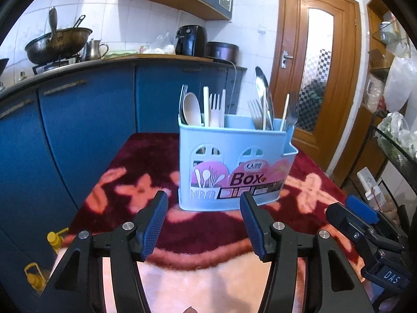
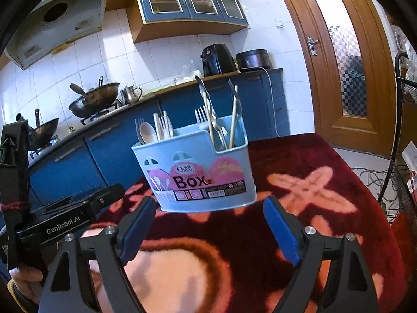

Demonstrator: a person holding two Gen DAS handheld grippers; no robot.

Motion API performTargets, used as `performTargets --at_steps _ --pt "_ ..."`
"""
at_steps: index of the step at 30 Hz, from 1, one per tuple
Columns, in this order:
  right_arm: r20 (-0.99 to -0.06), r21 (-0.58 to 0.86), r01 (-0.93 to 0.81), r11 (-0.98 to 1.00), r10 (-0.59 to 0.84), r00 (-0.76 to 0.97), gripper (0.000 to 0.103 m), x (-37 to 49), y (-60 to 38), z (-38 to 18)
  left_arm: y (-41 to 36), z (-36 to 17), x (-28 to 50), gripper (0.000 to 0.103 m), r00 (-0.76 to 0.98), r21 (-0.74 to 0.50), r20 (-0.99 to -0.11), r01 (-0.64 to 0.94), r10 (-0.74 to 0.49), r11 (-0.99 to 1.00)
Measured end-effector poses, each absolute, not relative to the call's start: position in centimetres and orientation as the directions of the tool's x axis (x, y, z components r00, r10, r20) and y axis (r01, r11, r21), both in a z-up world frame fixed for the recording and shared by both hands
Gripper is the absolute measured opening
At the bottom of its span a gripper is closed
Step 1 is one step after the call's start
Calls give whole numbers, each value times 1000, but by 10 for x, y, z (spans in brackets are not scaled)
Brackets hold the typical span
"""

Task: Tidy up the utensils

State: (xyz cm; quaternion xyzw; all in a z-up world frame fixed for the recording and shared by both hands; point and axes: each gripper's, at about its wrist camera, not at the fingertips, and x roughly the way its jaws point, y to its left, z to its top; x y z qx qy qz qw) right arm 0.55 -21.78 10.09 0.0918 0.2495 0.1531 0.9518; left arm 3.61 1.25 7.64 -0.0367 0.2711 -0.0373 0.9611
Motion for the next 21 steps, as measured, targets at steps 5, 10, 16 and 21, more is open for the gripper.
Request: performTargets --at_steps 5,10,16,21 --pt "-464 223 -236 946 316 827 87 7 -215 93 10 67 37 59 852 -82 -518 38 -75 996" --pt "-477 195 -231 953 298 827 88 7 -211 87 13 62 37 59 854 -95 -516 22 -68 995" --pt "-486 178 -232 956 291 824 88 7 -208 84 15 60 37 59 856 -90 -514 8 -54 996" --pt "-488 179 -233 956 292 822 88 7 -207 83 16 57 37 59 855 -95 -516 4 -52 995"
